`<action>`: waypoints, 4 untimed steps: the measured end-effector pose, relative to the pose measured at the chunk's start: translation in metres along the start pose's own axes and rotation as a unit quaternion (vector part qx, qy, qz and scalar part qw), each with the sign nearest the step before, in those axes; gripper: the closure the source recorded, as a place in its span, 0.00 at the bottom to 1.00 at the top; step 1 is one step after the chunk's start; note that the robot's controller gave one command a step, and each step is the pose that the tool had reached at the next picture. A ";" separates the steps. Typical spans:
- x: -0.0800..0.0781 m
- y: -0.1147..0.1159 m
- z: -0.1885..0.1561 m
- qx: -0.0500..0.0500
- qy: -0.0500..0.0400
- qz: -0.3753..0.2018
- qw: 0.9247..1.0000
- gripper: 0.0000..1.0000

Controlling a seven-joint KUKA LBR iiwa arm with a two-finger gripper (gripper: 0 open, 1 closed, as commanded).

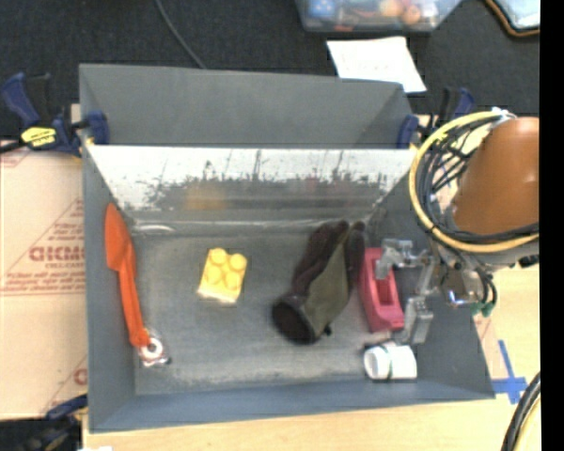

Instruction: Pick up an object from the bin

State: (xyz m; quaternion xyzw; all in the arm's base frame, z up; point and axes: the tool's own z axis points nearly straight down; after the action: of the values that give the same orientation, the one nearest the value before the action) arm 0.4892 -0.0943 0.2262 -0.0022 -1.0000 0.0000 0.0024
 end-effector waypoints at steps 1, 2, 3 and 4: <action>-0.001 0.001 -0.004 0.001 -0.004 -0.003 1.000 0.00; -0.077 0.043 0.132 0.002 -0.006 -0.179 0.984 0.00; -0.050 0.078 0.076 0.003 -0.007 -0.309 0.951 0.00; -0.089 0.034 0.125 0.003 -0.007 -0.266 0.964 0.00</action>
Offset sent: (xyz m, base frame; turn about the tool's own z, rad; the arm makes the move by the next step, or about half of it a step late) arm 0.0868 0.0506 -0.1562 -0.4190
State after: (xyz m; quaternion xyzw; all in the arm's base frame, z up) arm 0.5782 -0.0604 0.1005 0.2634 -0.9647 0.0021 -0.0045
